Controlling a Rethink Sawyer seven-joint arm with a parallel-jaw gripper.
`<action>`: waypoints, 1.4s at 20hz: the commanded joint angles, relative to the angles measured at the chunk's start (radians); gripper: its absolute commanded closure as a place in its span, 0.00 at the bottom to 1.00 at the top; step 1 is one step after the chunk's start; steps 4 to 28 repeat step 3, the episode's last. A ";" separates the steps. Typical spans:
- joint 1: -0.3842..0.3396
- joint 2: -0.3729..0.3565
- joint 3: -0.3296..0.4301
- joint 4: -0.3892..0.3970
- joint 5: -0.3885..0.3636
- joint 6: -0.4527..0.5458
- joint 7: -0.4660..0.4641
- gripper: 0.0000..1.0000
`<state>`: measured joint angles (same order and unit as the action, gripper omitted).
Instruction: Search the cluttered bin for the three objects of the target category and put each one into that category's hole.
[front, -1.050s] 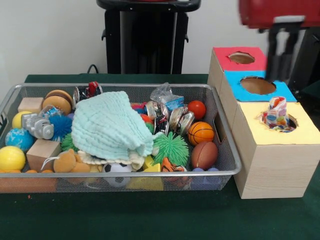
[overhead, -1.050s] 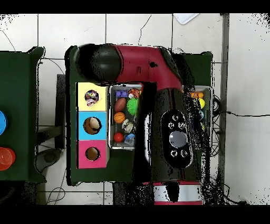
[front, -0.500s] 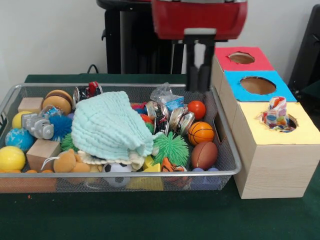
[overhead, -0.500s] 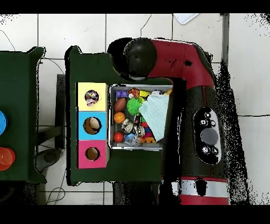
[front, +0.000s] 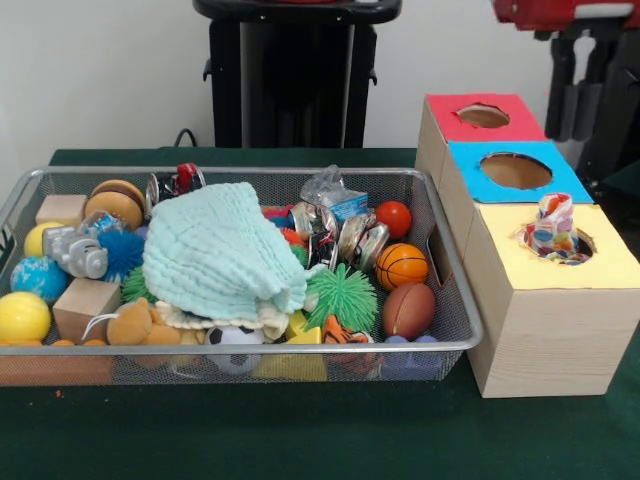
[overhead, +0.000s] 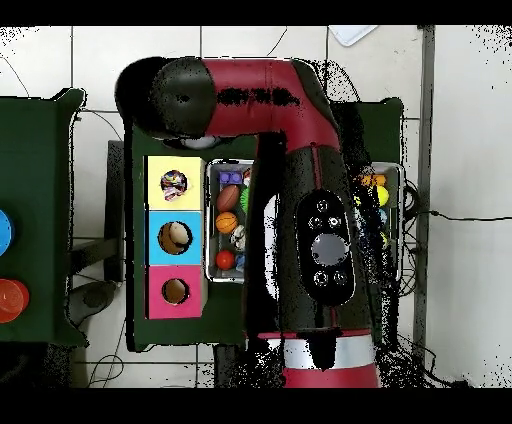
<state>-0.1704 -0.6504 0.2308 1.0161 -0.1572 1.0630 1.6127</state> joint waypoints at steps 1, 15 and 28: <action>-0.056 0.010 0.065 0.007 -0.002 0.130 -0.126 1.00; -0.061 0.012 0.071 0.001 -0.004 0.141 -0.132 1.00; -0.061 0.012 0.071 0.001 -0.004 0.141 -0.132 1.00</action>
